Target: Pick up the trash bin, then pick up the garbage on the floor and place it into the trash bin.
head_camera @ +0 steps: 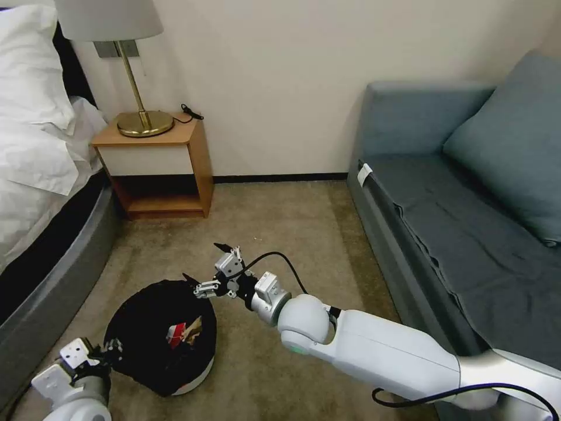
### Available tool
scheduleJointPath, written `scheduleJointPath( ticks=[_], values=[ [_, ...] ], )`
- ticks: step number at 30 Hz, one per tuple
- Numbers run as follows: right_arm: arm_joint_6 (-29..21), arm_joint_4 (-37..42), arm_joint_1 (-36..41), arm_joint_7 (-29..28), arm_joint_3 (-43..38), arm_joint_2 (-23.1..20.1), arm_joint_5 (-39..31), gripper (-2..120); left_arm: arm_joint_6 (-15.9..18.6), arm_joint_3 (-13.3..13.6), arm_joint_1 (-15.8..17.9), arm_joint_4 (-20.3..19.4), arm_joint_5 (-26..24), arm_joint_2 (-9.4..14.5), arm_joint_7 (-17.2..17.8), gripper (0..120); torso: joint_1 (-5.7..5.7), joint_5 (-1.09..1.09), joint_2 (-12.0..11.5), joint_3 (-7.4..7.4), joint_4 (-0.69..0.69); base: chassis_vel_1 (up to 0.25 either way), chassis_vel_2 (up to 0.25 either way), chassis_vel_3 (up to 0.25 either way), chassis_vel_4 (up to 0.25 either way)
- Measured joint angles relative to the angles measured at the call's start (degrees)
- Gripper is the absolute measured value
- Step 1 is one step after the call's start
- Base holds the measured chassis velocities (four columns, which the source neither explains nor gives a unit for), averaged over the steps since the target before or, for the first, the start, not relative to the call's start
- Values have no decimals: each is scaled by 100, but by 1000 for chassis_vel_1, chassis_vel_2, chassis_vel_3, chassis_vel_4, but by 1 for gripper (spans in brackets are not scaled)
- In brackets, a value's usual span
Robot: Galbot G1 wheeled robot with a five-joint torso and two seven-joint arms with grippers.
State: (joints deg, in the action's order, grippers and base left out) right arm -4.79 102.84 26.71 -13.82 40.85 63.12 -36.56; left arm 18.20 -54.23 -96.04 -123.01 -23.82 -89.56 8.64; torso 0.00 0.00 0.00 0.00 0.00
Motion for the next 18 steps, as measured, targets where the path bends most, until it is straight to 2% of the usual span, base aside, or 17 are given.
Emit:
scheduleJointPath(
  ticks=[1, 2, 4, 5, 6, 7, 11, 12, 16, 18],
  values=[
    [0, 67, 57, -2, -123, -45, -82, 100, -402, -83, -45, 0, 218, 1, -397, 66, 0, 0, 0, 0, 0, 0, 0, 0, 0],
    [0, 67, 57, -2, -123, -45, -82, 100, -402, -83, -45, 0, 218, 1, -397, 66, 0, 0, 0, 0, 0, 0, 0, 0, 0],
    [27, 181, 193, -20, -421, -128, -181, 100, -948, -245, -95, 12, 418, 22, -1002, 76, 0, 1, 0, 0, 0, 0, 0, 0, 0],
    [65, 237, 271, -21, -604, -173, -135, 100, -1143, -305, -112, 22, 441, 42, -1171, 78, 0, 0, 0, 0, 0, 0, 0, 0, 0],
    [112, 316, 385, -49, -847, -217, -54, 100, -1335, -350, -124, 30, 444, 68, -1320, 84, 0, 0, 0, 0, 0, 0, 0, 0, 0],
    [112, 316, 385, -49, -847, -217, -54, 100, -1335, -350, -124, 30, 444, 68, -1320, 84, 0, 0, 0, 0, 0, 0, 0, 0, 0],
    [108, 818, 1003, -456, -1883, -353, 80, 100, -1820, -366, -168, 18, 433, 168, -1706, 98, 0, 0, 0, 0, 0, 0, 0, 0, 0],
    [108, 818, 1003, -456, -1883, -353, 80, 100, -1820, -366, -168, 18, 433, 168, -1706, 98, 0, 0, 0, 0, 0, 0, 0, 0, 0],
    [-21, 1426, 2033, -742, -3210, -352, 420, 100, -2026, -158, -133, -99, 506, 243, -1749, 100, 0, 2, 0, -1, -1, 0, 0, 0, 0],
    [-69, 1557, 2256, -787, -3521, -337, 488, 100, -2033, -100, -122, -135, 530, 257, -1748, 100, 0, 1, 0, 0, -1, 0, 0, 0, 0]
  ],
)
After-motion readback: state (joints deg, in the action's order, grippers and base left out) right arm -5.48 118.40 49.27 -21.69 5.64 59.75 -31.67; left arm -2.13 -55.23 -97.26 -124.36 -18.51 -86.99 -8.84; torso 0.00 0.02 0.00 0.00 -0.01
